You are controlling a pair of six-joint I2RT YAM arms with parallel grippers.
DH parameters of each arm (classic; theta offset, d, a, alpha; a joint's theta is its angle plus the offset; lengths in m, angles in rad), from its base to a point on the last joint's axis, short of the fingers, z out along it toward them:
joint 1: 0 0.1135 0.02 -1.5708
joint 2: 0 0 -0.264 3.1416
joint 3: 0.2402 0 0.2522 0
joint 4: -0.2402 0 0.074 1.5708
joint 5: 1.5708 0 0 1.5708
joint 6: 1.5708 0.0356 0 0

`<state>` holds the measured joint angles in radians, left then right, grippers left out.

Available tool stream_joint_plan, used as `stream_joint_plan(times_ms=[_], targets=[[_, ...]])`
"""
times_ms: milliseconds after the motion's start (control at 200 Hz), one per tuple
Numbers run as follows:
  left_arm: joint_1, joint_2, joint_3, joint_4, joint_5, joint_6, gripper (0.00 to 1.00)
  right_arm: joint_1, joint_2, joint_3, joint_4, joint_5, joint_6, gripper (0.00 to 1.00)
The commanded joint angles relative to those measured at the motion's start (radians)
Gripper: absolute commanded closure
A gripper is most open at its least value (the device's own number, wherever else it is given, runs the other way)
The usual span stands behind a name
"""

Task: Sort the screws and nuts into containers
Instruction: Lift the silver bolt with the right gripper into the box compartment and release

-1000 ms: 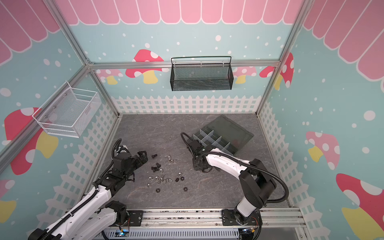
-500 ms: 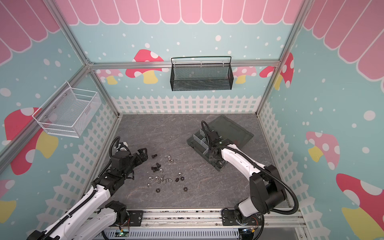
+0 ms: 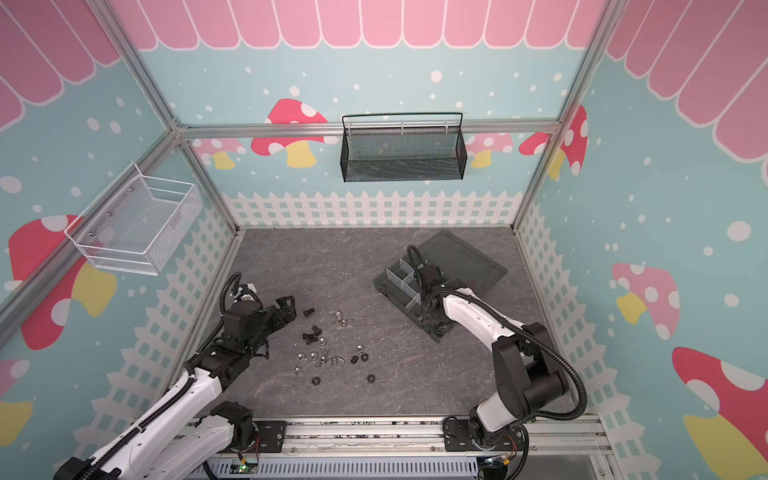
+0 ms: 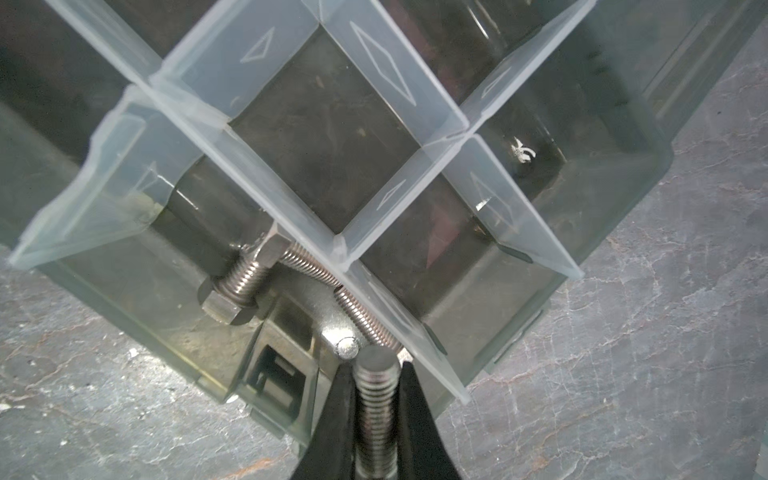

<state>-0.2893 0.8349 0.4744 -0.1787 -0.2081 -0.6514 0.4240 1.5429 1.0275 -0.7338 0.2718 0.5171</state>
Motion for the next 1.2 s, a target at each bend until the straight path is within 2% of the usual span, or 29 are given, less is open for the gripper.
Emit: stream_joint_plan(times_ms=[0, 145, 575, 810, 1196], targets=[[0.006, 0.001, 0.018, 0.010, 0.002, -0.019, 0.00, -0.007, 0.024, -0.010, 0.017, 0.023, -0.016, 1.00], [0.006, 0.001, 0.015, 0.009, 0.001, -0.031, 0.00, -0.008, 0.039, -0.012, 0.031, 0.017, -0.019, 1.00], [0.006, 0.021, 0.019, -0.009, 0.010, -0.032, 0.00, -0.008, 0.037, -0.046, 0.068, -0.022, -0.011, 0.86], [0.006, 0.030, 0.024, -0.029, 0.010, -0.031, 0.00, -0.008, 0.010, -0.062, 0.076, -0.045, -0.004, 0.72], [0.006, 0.021, 0.024, -0.042, 0.021, -0.028, 0.00, -0.007, -0.059, -0.047, 0.068, -0.089, -0.001, 0.70]])
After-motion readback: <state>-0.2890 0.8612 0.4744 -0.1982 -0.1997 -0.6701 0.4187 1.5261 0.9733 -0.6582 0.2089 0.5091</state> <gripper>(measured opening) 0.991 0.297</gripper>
